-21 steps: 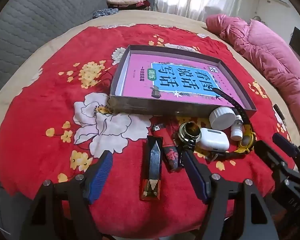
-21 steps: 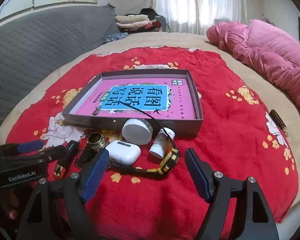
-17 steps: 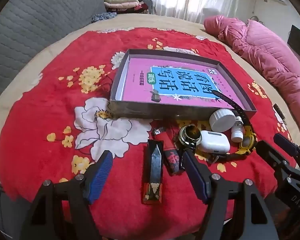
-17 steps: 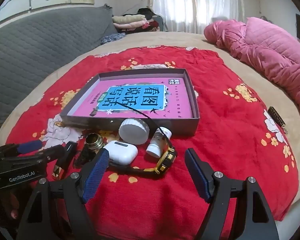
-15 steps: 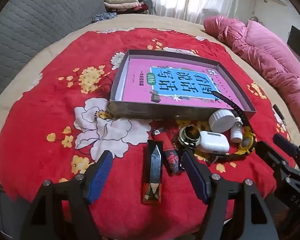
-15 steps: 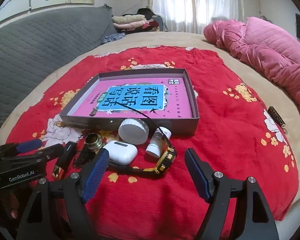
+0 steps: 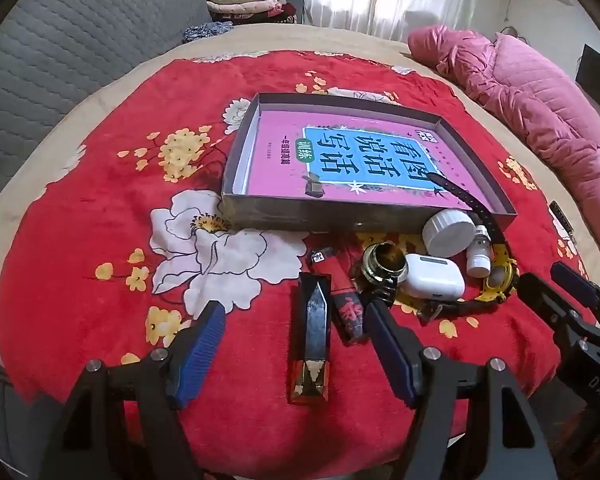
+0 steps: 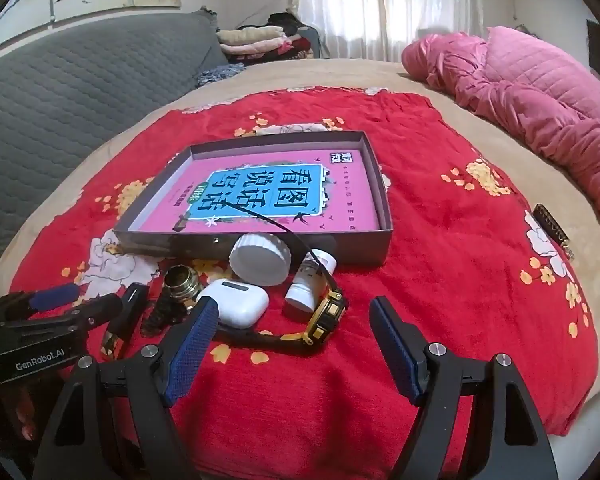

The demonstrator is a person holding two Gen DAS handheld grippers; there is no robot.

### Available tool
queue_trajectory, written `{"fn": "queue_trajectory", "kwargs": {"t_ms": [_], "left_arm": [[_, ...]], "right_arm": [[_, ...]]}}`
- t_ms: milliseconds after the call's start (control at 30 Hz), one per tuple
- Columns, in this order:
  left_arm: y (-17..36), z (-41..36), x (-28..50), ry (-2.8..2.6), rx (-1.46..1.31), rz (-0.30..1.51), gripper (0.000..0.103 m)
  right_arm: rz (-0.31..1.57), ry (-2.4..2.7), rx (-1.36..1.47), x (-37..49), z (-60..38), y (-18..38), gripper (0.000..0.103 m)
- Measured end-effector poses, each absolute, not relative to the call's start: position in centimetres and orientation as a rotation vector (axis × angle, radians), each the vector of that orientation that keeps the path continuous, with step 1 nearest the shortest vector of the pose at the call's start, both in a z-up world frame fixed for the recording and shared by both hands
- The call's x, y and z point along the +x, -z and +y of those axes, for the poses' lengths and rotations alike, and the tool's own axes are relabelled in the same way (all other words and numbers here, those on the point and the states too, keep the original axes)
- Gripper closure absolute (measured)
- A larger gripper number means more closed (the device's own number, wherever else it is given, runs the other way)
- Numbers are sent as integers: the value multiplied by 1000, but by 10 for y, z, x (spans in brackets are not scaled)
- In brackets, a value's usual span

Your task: Organize rigid objects

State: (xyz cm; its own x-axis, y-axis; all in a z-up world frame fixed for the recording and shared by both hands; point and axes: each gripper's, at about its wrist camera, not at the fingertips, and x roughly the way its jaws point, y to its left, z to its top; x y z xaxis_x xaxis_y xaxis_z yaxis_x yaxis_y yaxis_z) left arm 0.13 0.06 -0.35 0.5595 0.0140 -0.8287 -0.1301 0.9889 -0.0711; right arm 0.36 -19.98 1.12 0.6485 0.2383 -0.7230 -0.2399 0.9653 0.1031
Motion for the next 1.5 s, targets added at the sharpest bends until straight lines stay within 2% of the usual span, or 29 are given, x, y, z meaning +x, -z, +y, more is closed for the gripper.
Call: {"fn": "queue_trajectory", "kwargs": {"t_ms": [1500], "left_arm": [[0,-1,1,-82,-110,954,31]], "right_arm": [[817,-263,4,5,-203,-13,24]]}}
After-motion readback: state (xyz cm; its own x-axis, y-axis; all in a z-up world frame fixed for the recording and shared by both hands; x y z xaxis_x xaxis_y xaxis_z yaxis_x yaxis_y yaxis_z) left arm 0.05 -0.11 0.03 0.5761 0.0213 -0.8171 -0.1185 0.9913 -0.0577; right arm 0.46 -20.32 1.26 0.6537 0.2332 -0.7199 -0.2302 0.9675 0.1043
